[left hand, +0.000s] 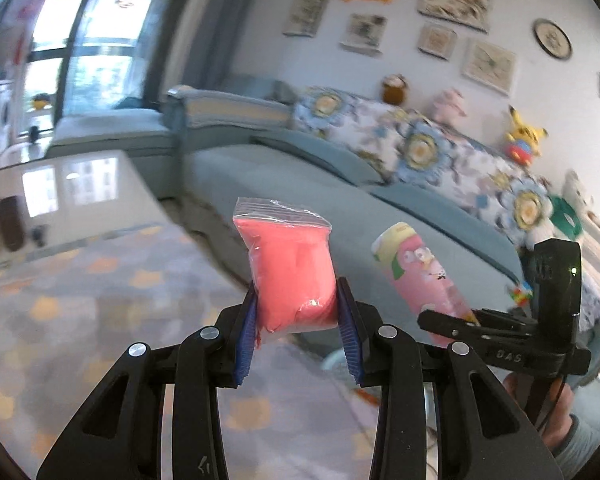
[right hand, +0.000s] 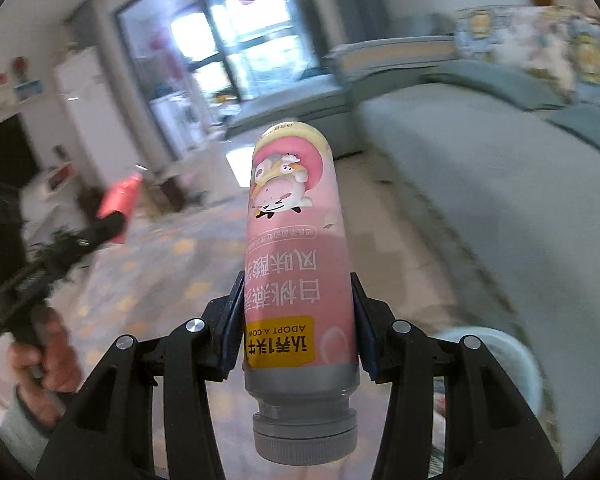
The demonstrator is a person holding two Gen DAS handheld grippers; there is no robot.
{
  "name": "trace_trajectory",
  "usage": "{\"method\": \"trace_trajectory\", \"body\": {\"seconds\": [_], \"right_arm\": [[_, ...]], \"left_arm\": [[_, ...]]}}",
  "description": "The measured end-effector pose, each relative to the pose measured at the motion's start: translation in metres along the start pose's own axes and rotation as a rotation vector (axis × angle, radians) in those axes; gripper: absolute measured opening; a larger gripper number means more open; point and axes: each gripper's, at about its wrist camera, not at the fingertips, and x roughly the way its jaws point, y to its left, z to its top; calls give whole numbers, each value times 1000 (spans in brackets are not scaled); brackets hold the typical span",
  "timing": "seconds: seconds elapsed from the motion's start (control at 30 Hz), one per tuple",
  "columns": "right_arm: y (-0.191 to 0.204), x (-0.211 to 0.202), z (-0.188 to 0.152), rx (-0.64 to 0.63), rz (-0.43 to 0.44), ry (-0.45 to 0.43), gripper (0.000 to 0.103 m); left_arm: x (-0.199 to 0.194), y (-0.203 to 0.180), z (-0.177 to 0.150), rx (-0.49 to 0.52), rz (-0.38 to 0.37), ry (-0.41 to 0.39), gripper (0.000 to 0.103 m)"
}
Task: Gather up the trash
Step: 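Carry the red bag and pink bottle to the wastebasket and open both tools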
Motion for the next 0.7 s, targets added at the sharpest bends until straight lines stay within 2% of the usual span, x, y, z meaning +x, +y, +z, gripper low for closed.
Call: {"method": "trace_trajectory", "body": {"seconds": [0.13,0.27,0.47,0.5,0.53,0.57,0.6,0.63,0.7], "right_arm": [[-45,-23,-15,78,-158,9,44],[-86,-28,-37,181,-230,40,44],[-139,-16,-71,335,-326,126,44],[-146,-13,-77,359,-334,141,45],[-153,-11,-81,379,-339,152,46],[-161,-9,-87,407,-343,168,46],[-166,-6,-92,430,-345,178,48],[-174,-5,-97,453,-352,191,54],[-181,-3,-106,467,-351,200,55]], "left_arm": [[43,-41,-9,44,-71,87,35],[96,-74,-33,45,-146,217,35],[151,-96,-70,18,-187,346,37],[156,-97,-74,20,-179,356,41],[163,-99,-81,24,-171,375,51],[167,-100,-84,27,-175,384,54],[170,-103,-86,31,-173,390,57],[171,-104,-86,34,-170,394,57],[170,-102,-88,38,-178,404,58]]}}
